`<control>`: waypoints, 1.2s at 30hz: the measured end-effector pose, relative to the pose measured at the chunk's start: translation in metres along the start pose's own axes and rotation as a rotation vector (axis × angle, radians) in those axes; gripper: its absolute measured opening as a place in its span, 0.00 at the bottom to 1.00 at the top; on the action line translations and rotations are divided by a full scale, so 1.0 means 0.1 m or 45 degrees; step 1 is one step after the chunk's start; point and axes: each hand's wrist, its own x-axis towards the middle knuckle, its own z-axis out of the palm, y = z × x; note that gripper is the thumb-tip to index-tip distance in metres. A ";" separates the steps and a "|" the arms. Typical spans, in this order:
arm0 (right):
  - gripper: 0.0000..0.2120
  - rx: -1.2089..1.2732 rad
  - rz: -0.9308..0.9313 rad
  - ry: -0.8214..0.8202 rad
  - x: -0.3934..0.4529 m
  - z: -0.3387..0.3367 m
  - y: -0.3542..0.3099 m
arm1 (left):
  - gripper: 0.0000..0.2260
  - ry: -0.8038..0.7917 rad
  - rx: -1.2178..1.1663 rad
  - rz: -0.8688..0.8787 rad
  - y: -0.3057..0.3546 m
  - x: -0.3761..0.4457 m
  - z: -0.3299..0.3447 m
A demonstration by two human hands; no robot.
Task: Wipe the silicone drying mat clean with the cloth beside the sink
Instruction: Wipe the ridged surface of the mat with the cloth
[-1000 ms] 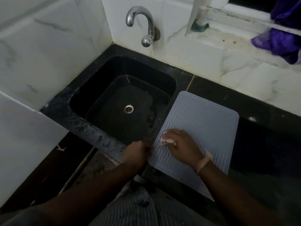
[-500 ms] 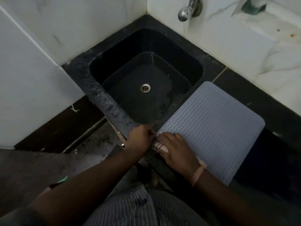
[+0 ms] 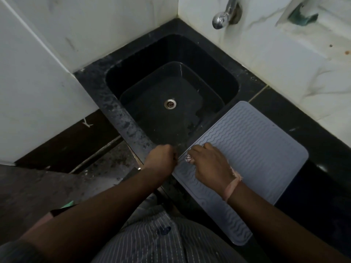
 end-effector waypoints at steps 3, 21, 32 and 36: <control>0.09 0.083 -0.033 0.012 -0.07 0.02 -0.27 | 0.04 0.037 0.030 -0.038 0.04 0.04 0.02; 0.12 0.098 0.007 -0.027 0.02 -0.14 0.11 | 0.06 0.094 -0.092 0.095 0.06 0.03 -0.06; 0.22 0.054 0.001 -0.064 -0.14 -0.03 -0.14 | 0.04 0.133 -0.228 0.082 0.04 0.01 0.09; 0.23 0.054 -0.015 -0.067 -0.14 -0.02 -0.11 | 0.04 0.137 -0.246 0.066 0.06 0.01 0.07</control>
